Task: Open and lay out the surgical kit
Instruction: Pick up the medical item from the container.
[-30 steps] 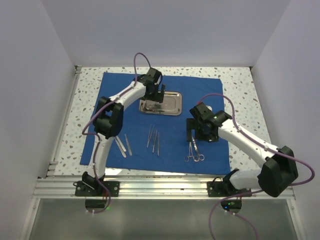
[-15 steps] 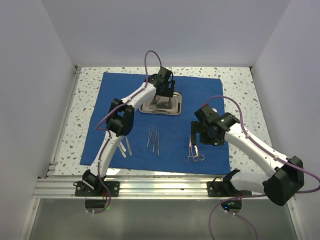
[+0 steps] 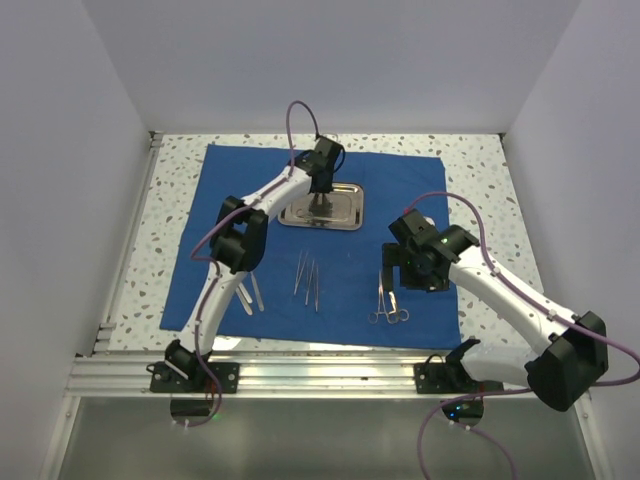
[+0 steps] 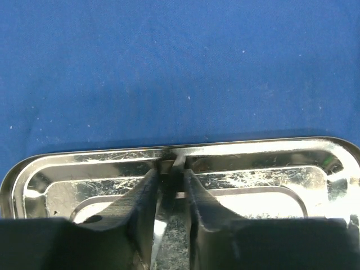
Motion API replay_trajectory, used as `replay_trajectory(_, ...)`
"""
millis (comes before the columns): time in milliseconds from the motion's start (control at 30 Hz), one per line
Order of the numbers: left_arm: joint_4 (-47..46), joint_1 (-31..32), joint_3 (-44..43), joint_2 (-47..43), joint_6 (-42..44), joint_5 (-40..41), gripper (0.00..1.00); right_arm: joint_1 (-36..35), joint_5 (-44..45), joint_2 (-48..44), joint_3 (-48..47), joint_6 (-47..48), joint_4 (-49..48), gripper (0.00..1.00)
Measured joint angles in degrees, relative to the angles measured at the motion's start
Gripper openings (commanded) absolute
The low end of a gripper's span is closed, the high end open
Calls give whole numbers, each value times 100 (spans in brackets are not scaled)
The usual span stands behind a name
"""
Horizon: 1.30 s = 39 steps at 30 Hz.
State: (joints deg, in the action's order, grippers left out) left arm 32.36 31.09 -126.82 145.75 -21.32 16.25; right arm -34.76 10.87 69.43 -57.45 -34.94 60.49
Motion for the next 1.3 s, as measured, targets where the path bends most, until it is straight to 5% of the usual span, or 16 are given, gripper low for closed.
replay_trajectory(67,-22,0,17,-7,96,7,0,0,7,11,0,0,0,97)
replay_trajectory(467,186,-63,-197,39,289,-372,0,0,13,33,-66,-48,57,97)
replay_trajectory(900,-17,-354,387,-522,22,-2879,0,0,79,-289,-170,-330,249,96)
replay_trajectory(1300,-4,-72,1390,-1657,-509,-2688,0,0,348,-645,-994,-337,697,97)
